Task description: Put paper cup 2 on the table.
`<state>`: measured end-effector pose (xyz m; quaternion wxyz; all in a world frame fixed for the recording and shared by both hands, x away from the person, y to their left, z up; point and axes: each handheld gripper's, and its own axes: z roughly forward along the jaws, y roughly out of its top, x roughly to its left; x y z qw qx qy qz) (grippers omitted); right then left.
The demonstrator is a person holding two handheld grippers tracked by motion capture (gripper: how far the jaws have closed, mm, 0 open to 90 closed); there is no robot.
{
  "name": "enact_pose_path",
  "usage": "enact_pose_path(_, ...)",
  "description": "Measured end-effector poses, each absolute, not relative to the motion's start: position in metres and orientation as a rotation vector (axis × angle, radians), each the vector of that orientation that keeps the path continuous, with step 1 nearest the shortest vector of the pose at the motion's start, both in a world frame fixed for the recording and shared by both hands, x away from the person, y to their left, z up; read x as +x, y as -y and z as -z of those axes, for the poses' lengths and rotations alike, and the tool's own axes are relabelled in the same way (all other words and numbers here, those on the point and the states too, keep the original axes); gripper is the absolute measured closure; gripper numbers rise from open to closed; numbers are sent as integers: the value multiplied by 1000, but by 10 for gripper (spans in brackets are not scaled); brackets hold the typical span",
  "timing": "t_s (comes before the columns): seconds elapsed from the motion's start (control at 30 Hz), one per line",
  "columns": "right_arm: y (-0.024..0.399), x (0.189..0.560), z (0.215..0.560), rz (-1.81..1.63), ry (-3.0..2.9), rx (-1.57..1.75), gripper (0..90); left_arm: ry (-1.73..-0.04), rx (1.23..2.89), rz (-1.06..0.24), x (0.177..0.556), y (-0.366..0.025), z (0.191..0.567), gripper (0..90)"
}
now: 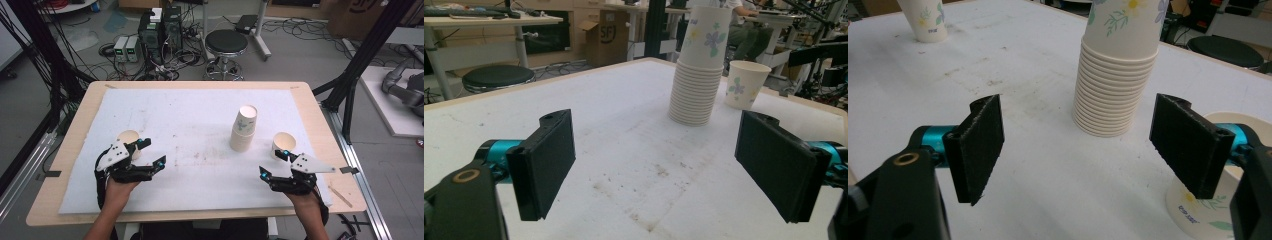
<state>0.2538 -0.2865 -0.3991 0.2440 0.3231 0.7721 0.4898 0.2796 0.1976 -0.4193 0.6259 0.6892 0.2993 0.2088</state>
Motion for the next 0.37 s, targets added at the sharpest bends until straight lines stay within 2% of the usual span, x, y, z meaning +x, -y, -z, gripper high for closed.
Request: enact_pose_path(0.37,286,253,399,-1338,-2124,877,222,-687,1588,-479,279,-197,420,165)
